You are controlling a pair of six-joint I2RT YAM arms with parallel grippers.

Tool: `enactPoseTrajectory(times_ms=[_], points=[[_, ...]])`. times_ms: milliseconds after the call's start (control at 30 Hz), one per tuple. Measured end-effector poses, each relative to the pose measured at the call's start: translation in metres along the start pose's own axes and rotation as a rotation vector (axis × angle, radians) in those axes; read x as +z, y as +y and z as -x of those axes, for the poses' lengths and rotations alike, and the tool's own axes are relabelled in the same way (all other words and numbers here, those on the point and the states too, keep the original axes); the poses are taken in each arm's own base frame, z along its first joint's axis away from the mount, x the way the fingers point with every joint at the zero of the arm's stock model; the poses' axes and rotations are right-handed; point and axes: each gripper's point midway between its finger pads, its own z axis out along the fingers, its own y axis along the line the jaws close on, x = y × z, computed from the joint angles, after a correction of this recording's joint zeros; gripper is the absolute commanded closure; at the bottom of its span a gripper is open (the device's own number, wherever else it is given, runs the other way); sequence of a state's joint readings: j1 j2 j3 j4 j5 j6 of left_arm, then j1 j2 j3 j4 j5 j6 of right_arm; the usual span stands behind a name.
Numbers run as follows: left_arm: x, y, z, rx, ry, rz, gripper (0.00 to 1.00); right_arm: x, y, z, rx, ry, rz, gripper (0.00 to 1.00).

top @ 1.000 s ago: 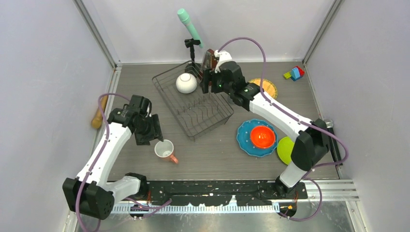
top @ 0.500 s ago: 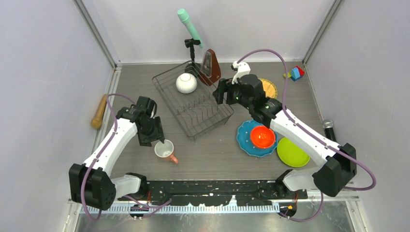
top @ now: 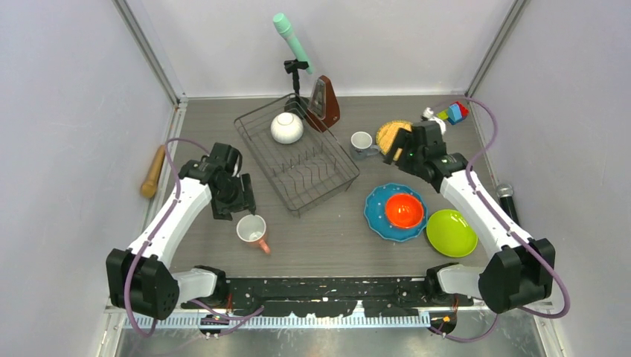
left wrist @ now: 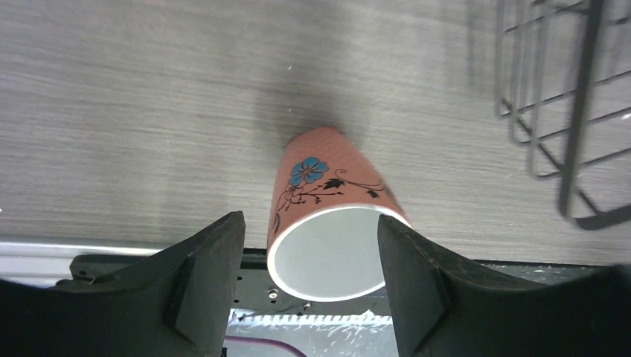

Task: Load the mixed dishes into the dish rack

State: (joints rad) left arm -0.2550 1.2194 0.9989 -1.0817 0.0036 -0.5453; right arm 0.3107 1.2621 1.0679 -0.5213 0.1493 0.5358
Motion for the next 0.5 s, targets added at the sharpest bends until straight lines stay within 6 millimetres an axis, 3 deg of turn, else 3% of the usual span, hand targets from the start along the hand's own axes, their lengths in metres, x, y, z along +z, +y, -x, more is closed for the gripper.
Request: enactPoseTrajectory(times_ms=[100, 167, 300, 500], points=[[-0.017, -0.009, 0.017, 0.017, -0.056, -0.029, 0.29, 0.01, -0.043, -0.001, 0.155, 0.003, -0.091, 0.17], [-0.028, -0.015, 0.029, 0.032, -0.096, -0.05, 0.29, 0.016, -0.061, 0.002, 0.25, -0.017, -0.123, 0.16], [-0.047, -0.023, 0.045, 0.059, -0.157, -0.08, 0.29, 0.029, -0.076, 0.008, 0.416, -0.07, -0.125, 0.17], [-0.061, -0.033, 0.049, 0.11, -0.176, -0.14, 0.28, 0.062, -0.106, 0.021, 0.652, -0.145, -0.113, 0.22]])
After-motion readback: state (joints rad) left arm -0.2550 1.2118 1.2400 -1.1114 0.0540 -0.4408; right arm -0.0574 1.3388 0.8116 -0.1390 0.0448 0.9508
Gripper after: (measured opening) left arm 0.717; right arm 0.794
